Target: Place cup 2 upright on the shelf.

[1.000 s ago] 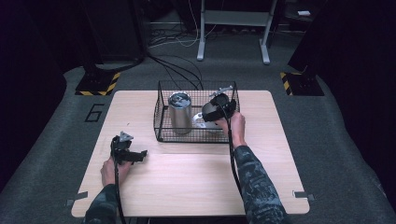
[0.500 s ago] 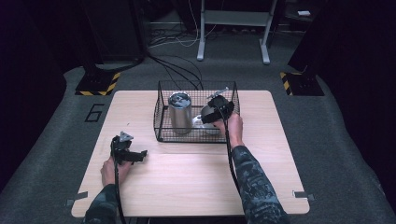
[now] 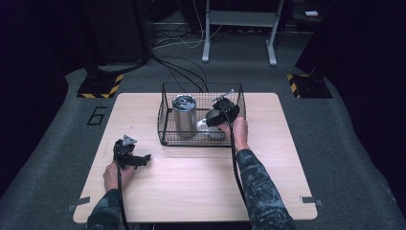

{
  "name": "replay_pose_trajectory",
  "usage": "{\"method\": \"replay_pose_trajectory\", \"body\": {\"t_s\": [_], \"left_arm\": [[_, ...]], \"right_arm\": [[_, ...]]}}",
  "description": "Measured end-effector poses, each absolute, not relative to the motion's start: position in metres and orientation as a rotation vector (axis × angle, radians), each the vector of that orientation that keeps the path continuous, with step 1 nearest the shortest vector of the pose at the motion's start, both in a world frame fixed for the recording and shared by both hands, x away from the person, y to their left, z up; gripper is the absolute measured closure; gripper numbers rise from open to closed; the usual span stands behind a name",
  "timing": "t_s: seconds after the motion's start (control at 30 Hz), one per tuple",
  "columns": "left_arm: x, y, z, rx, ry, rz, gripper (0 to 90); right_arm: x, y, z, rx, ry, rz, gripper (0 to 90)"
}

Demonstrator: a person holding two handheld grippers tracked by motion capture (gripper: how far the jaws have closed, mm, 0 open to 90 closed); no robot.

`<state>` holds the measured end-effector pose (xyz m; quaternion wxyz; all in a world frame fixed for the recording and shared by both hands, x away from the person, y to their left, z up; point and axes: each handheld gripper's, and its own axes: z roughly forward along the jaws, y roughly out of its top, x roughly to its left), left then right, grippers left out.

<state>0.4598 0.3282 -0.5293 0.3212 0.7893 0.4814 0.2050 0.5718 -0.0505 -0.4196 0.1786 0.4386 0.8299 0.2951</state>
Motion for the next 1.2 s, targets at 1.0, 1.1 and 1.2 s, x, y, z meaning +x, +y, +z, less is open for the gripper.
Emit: {"method": "replay_pose_trajectory", "body": {"t_s": [1.0, 1.1, 1.2], "left_arm": [[0.460, 0.328, -0.529, 2.075, 1.263, 0.540, 0.1], [0.460, 0.328, -0.529, 2.075, 1.264, 0.539, 0.1], [0.460, 0.328, -0.529, 2.075, 1.264, 0.539, 0.0]], "right_arm": [[0.537, -0.063, -0.367, 1.170, 2.410, 0.879, 0.6], [0.525, -0.070, -0.361, 1.153, 2.414, 0.894, 0.8], [0.511, -0.080, -0.359, 1.148, 2.411, 0.920, 0.8]]}}
